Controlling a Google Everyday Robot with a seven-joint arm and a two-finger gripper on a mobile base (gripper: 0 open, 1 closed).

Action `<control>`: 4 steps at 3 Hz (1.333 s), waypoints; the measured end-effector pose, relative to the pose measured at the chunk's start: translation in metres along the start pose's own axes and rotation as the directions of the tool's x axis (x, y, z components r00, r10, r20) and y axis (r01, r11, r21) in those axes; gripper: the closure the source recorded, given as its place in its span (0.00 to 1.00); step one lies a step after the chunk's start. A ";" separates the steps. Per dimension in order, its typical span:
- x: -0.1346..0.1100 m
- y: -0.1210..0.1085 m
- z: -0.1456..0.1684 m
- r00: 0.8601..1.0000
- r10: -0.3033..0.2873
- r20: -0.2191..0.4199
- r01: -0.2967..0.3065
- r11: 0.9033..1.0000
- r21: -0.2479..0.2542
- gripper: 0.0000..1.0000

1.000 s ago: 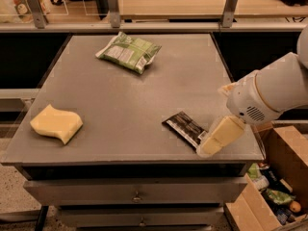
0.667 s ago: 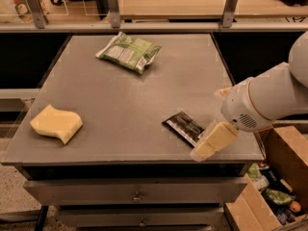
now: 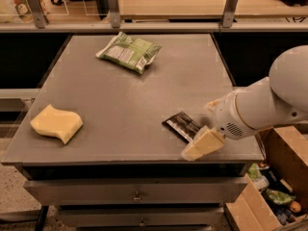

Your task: Move rxbar chocolate near green jalapeno chip bag

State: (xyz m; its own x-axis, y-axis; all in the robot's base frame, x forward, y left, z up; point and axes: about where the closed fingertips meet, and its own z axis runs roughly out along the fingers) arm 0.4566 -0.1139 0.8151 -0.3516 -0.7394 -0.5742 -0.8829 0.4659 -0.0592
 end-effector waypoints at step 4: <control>-0.004 0.000 0.001 1.000 0.029 0.007 -0.029 1.000 -0.007 1.00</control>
Offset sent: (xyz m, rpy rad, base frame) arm 0.0034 0.0075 -0.0122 0.0438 0.0685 -0.0406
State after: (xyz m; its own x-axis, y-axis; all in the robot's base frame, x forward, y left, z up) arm 0.4589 -0.1104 0.8164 -0.3749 -0.7223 -0.5812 -0.8746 0.4835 -0.0366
